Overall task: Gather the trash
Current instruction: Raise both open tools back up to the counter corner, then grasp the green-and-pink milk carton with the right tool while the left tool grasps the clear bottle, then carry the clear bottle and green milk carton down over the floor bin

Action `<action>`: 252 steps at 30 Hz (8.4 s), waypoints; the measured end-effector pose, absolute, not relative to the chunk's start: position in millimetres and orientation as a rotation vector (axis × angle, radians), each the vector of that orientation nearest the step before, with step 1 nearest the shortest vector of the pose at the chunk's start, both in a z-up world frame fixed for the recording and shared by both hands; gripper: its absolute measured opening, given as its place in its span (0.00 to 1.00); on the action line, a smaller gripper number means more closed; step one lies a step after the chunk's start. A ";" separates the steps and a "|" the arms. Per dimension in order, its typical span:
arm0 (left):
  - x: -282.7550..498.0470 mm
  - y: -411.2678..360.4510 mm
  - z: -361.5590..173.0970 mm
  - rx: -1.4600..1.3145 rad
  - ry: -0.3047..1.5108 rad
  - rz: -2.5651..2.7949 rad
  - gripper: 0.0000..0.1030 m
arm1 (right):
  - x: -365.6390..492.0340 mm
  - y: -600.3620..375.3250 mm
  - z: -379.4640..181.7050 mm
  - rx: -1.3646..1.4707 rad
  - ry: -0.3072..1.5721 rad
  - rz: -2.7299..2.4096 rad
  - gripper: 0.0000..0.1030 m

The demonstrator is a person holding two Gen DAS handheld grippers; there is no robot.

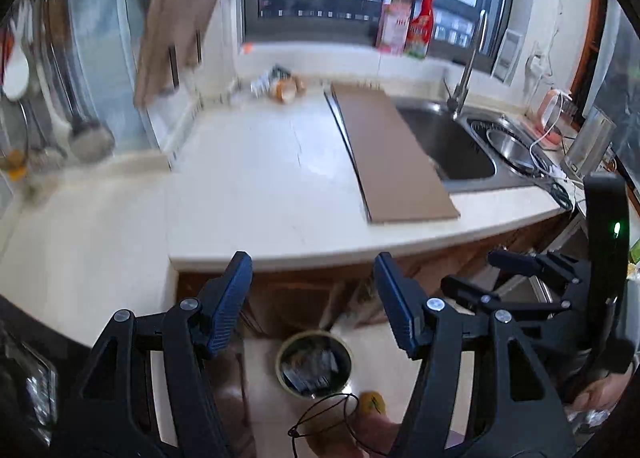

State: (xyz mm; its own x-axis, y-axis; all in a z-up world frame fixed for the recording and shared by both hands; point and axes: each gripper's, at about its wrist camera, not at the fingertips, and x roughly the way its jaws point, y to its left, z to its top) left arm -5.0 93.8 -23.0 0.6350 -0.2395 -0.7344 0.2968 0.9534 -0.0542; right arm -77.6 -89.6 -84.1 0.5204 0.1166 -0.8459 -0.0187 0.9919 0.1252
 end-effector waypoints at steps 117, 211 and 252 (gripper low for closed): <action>610.5 25.7 -186.9 -0.035 1.315 -0.223 0.42 | 695.6 -164.0 -251.8 0.166 1.179 0.769 0.40; 444.9 40.7 -192.6 -0.134 1.227 -0.087 0.49 | 584.9 -162.2 -258.2 0.329 1.231 0.738 0.40; 113.3 129.8 -148.9 -0.205 1.066 -0.217 0.49 | 206.5 -94.4 -170.3 0.297 1.094 0.511 0.37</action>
State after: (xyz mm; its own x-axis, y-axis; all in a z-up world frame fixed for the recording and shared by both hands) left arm 113.3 129.8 -148.9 0.4659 -0.2741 -0.8413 0.0766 0.9597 -0.2702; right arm 206.5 -94.4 -170.3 0.3602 0.5314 -0.7667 -0.2465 0.8469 0.4711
